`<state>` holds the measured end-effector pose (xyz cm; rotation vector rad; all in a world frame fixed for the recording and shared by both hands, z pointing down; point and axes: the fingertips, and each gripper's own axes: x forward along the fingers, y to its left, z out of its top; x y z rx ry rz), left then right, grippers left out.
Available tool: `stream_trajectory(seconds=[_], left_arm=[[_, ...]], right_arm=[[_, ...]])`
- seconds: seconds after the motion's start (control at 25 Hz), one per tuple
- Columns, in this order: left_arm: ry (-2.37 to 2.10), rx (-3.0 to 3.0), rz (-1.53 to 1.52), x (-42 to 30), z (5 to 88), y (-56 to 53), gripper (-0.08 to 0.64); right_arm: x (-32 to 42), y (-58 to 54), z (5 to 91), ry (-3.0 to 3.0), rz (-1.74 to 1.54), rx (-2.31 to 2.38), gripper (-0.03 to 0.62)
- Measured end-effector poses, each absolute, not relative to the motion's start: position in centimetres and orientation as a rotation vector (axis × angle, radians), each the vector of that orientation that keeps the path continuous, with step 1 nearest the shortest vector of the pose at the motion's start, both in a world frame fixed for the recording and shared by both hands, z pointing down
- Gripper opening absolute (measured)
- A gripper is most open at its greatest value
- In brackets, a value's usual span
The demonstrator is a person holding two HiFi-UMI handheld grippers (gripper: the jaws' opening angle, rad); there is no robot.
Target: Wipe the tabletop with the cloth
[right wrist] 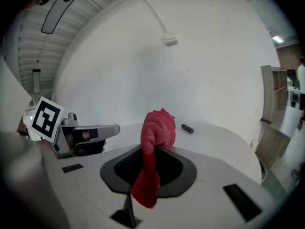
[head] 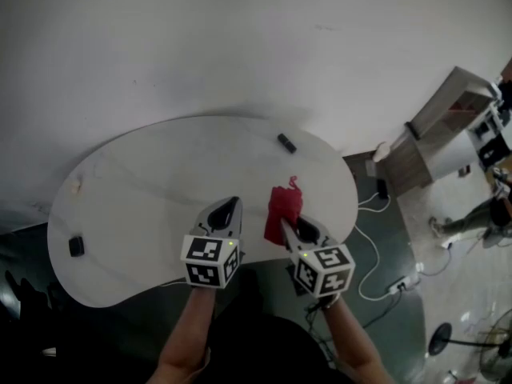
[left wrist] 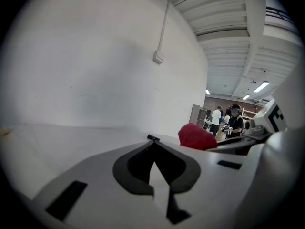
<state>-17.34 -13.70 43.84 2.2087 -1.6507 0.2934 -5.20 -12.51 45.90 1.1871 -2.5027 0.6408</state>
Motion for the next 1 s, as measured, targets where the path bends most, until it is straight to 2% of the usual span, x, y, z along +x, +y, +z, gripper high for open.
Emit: stream_trajectory(seconds=[1.0], left_arm=[[-1.609,2.099,0.341,-20.8,48.7,-19.7,0.003]], right_arm=[[-13.3,-20.4,54.5,-2.295,0.536,0.924,0.063]])
